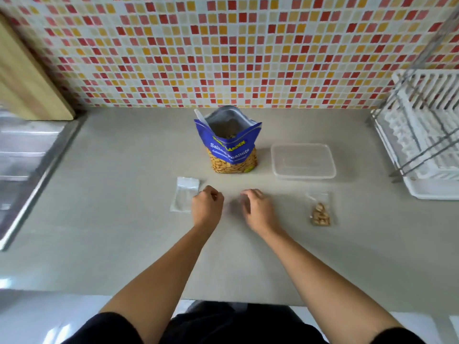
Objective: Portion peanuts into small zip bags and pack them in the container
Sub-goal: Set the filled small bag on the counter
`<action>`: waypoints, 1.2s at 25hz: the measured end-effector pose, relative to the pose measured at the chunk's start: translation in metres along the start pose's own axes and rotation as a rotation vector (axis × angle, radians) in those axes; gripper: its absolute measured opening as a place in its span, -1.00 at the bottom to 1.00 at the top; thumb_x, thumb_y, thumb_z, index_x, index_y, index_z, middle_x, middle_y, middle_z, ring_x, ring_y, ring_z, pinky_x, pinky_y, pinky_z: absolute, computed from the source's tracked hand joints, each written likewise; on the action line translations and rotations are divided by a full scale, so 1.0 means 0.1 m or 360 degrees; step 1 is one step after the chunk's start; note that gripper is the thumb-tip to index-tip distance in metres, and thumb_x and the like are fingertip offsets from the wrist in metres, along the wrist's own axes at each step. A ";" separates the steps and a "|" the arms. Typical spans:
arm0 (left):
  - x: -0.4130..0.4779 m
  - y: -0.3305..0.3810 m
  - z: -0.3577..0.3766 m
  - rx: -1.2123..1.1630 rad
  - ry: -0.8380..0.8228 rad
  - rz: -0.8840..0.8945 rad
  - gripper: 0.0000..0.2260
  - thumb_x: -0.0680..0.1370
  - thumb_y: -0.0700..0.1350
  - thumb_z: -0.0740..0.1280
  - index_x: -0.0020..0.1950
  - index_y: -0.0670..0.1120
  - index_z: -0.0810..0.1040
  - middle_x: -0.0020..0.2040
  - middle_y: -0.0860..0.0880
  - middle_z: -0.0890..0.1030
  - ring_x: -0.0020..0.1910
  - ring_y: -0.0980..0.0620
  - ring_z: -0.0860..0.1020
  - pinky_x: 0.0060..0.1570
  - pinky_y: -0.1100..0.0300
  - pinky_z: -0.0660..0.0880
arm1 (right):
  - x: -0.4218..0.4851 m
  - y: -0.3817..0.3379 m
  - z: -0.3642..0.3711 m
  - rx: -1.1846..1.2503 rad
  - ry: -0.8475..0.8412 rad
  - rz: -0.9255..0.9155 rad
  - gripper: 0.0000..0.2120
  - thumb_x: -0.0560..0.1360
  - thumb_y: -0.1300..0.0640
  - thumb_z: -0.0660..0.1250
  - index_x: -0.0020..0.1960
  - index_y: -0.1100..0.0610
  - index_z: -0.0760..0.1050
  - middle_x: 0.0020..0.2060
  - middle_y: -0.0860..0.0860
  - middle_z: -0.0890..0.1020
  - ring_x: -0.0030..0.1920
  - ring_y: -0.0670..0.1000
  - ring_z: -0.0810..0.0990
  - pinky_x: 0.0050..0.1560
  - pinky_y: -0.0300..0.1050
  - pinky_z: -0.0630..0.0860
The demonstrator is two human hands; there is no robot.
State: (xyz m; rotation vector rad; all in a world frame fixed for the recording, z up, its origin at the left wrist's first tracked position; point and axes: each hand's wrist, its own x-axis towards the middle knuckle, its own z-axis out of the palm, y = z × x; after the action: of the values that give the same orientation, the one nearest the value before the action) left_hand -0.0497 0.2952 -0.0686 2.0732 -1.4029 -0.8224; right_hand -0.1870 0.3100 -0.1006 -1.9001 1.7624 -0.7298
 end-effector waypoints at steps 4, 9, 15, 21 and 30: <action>0.33 -0.45 -0.48 0.0203 0.0111 -0.0071 -0.77 0.53 -0.13 0.27 0.10 -0.23 0.54 0.07 -0.20 0.55 0.05 -0.18 0.52 -0.05 0.11 0.41 | 0.04 -0.36 0.48 -0.0147 -0.0387 -0.0022 -0.42 0.45 0.00 0.14 0.32 0.38 0.36 0.34 0.32 0.39 0.36 0.28 0.37 0.38 0.10 0.27; 0.52 -0.69 -0.64 0.0311 -0.0124 -0.0293 -0.72 0.49 -0.11 0.33 0.12 -0.25 0.49 0.12 -0.22 0.52 0.12 -0.23 0.50 0.06 0.02 0.48 | -0.06 -0.37 0.65 -0.0588 -0.0494 -0.0001 -0.17 0.38 -0.27 -0.32 0.52 0.18 -0.09 0.53 0.10 -0.10 0.53 0.07 -0.13 0.47 -0.04 -0.18; 0.60 -0.64 -0.71 0.0137 -0.0212 -0.0440 -0.79 0.43 -0.22 0.35 -0.33 -0.06 0.36 -0.32 0.00 0.44 -0.17 -0.05 0.45 -0.19 0.21 0.39 | -0.09 -0.34 0.71 -0.0617 -0.0427 -0.0003 -0.16 0.37 -0.29 -0.31 0.52 0.16 -0.06 0.53 0.07 -0.04 0.53 0.04 -0.11 0.39 -0.10 -0.29; 0.67 -0.72 -0.75 0.0032 -0.0224 -0.0507 -0.84 0.43 -0.26 0.32 -0.33 -0.06 0.52 -0.26 -0.04 0.53 -0.20 -0.07 0.48 -0.16 0.20 0.43 | -0.08 -0.33 0.72 -0.0624 -0.0419 -0.0023 -0.16 0.36 -0.29 -0.31 0.52 0.15 -0.09 0.53 0.06 -0.06 0.53 0.03 -0.13 0.40 -0.12 -0.29; 0.65 -0.73 -0.84 0.0034 -0.0139 -0.0489 -0.91 0.45 -0.24 0.25 -0.19 -0.11 0.54 -0.21 -0.04 0.52 -0.19 -0.07 0.48 -0.21 0.17 0.46 | -0.10 -0.31 0.73 -0.0655 -0.0360 -0.0063 -0.19 0.41 -0.29 -0.26 0.52 0.18 0.00 0.53 0.07 0.01 0.53 0.04 -0.07 0.41 -0.09 -0.22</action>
State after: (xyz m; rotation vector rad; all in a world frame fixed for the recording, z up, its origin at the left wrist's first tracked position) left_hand 0.0750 0.2654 -0.0741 2.3299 -1.1541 -1.0351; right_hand -0.1168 0.3200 -0.1366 -2.1829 1.8346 -0.1560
